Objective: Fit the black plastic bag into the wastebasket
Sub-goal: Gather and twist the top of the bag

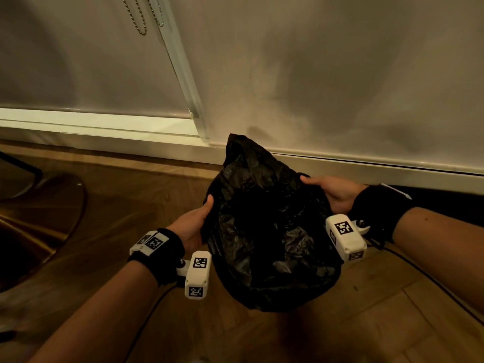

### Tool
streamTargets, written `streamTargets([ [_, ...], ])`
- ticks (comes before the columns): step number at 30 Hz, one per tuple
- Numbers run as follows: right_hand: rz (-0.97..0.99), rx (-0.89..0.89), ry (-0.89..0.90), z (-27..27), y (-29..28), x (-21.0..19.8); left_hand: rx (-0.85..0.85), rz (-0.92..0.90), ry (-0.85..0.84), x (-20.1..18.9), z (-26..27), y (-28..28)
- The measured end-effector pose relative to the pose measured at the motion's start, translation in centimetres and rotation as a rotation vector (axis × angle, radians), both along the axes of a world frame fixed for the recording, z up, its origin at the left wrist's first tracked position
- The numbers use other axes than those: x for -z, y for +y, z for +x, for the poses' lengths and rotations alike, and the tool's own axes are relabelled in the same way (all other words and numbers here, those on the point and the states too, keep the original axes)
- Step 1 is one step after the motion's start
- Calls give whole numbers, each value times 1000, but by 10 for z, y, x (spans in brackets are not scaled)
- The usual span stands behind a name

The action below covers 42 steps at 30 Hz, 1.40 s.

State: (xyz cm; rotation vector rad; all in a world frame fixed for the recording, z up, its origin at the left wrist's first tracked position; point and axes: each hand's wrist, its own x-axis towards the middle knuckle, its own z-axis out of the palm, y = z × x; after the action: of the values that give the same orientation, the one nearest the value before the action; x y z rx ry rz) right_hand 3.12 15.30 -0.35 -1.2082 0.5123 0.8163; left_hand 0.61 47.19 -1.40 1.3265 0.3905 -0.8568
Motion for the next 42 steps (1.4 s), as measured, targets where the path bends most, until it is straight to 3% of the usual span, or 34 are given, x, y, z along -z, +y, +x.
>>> streamTargets([
  [7, 92, -117, -64, 8, 7, 0, 23, 81, -5, 7, 1, -8],
  [12, 122, -136, -113, 14, 7, 0, -6, 89, -272, -4, 17, -3],
  [18, 17, -146, -232, 19, 8, 3, 289, 385, -541, -17, 38, -12],
  [21, -132, -128, -292, 19, 10, 6, 254, 430, -409, -14, 50, -23],
  [24, -134, -68, -167, 18, 7, 9, 139, 336, -181, -15, 56, -34],
  [27, -30, -78, -54, 14, 5, 6, 369, 404, -192, -23, 51, -39],
  [31, -72, -313, -88, 1, 6, 5, 581, 579, -274, -22, 36, -37],
  [33, -115, -331, -110, -7, 7, 5, 548, 535, -261, -18, 31, -36],
  [37, -50, -289, -46, -16, 9, 9, 379, 258, -192, -11, 27, -45],
  [42, 11, -223, 11, -22, 14, 14, 371, 217, -138, -10, 32, -61],
])
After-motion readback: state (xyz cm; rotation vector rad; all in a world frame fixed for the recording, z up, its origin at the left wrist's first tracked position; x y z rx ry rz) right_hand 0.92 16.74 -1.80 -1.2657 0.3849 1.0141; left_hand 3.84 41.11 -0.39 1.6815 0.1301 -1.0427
